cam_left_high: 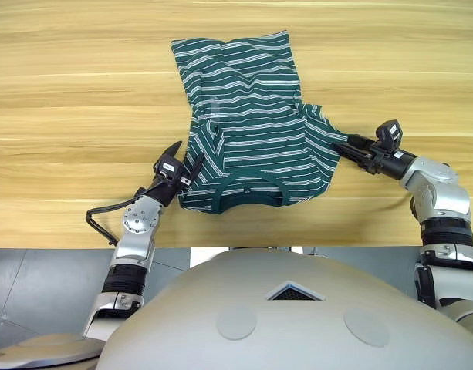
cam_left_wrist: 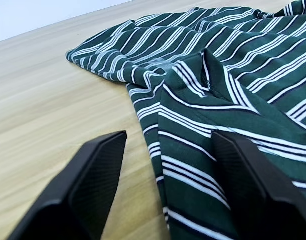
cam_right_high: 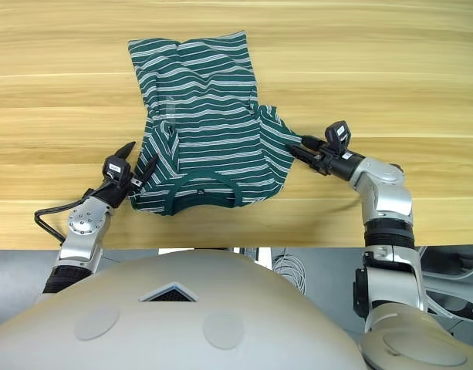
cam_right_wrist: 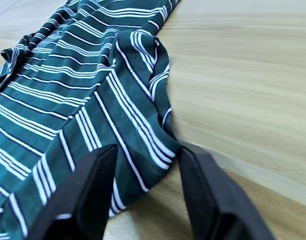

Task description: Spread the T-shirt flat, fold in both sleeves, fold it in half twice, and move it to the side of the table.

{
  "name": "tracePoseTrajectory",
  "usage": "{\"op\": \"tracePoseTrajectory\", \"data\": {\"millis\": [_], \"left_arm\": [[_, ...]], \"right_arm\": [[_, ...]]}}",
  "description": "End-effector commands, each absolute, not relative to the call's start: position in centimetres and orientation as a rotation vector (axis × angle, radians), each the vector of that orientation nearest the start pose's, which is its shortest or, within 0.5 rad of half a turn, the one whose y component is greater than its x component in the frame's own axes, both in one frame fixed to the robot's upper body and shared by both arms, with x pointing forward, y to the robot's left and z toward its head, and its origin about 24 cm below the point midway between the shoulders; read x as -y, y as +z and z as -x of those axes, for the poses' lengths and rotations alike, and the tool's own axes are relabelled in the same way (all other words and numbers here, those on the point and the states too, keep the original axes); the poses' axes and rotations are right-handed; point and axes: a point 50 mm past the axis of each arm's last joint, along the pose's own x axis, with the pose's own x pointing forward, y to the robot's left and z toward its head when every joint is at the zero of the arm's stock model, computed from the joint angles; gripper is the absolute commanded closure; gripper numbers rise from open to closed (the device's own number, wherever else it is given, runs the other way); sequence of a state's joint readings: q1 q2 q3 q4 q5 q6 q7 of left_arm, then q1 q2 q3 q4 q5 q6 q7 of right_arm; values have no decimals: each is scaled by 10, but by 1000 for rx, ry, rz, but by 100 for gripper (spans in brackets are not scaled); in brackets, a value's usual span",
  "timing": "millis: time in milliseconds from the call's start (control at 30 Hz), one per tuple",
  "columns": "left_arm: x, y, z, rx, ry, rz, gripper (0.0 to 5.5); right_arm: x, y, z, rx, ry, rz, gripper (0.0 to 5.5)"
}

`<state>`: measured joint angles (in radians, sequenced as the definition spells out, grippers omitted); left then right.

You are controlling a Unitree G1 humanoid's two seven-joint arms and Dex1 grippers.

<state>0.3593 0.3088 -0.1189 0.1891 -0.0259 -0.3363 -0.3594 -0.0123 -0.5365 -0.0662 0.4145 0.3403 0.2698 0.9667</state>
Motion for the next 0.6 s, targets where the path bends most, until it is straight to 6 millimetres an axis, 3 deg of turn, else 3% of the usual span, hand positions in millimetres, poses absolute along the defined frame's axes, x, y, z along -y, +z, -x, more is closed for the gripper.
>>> {"op": "tracePoseTrajectory", "data": {"millis": [33, 133, 300, 467, 600], "left_arm": [[-186, -56, -131, -402, -458, -220, 245], [-186, -56, -131, -401, -458, -219, 245], [-185, -56, -131, -400, -461, -217, 245], [-184, -56, -131, -401, -462, -213, 245], [-183, -56, -131, -402, -461, -214, 245]], "right_arm": [[261, -22, -210, -640, 671, -143, 395], [259, -21, -211, -632, 681, -143, 471], [253, -14, -211, -583, 724, -134, 547], [244, -6, -212, -537, 756, -96, 547], [230, 17, -215, -430, 819, -85, 547]]}}
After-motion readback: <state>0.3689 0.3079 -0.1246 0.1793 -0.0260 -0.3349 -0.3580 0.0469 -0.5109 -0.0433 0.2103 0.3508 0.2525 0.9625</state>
